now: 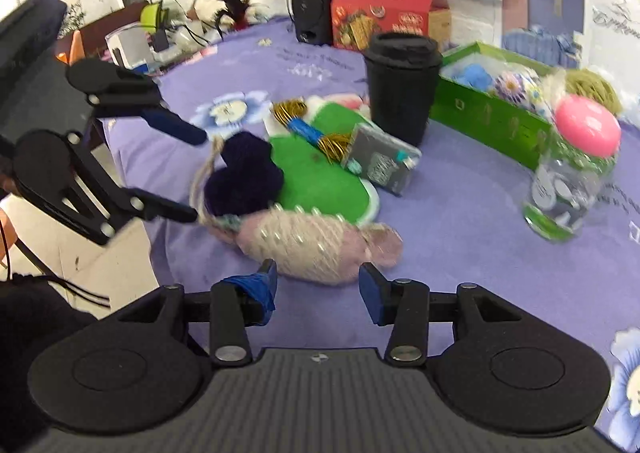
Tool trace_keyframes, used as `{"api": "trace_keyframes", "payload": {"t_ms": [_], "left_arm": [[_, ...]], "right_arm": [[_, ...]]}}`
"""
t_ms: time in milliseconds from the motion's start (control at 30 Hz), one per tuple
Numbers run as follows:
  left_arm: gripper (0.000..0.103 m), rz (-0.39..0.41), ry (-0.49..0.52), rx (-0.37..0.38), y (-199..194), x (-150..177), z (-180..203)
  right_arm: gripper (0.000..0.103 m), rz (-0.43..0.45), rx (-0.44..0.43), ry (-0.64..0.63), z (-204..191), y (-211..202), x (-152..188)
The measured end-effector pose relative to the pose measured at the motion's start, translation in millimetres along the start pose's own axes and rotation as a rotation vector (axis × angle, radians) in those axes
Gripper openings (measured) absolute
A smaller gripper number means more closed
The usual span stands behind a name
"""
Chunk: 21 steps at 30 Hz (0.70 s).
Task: Organize soft objects
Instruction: 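Move the left gripper toward the pink beaded pouch on the table, then grasp the pink beaded pouch with the left gripper and lift it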
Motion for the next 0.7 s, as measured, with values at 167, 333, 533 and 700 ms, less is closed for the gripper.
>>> {"api": "trace_keyframes", "payload": {"t_ms": [167,333,533,700], "left_arm": [[0.070,-0.036,-0.068,0.021,7.0,-0.3,-9.2],[0.070,-0.034,-0.134,0.087,-4.1,-8.0,-7.3],[0.070,0.035,0.065,0.083,-17.6,-16.0,25.9],[0.070,0.041,0.210,0.131,-0.1,-30.2,51.7]], "right_arm": [[0.030,-0.007,0.019,-0.052,-6.9,7.9,-8.2],[0.031,-0.047,0.046,-0.151,-11.4,9.3,-11.0],[0.032,-0.249,-0.043,-0.411,-11.0,13.5,-16.1],[0.033,-0.357,-0.125,-0.526,-0.2,23.5,-23.2]]}}
Point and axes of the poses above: each gripper's, at about its wrist camera, not at the fingertips, and y roughly the way its jaws point, z to its right, x to its underside, the point moved 9 cm from there along y, roughly the way its jaws point, and after that the axes turned 15 degrees about -x, right-handed, at the moved point
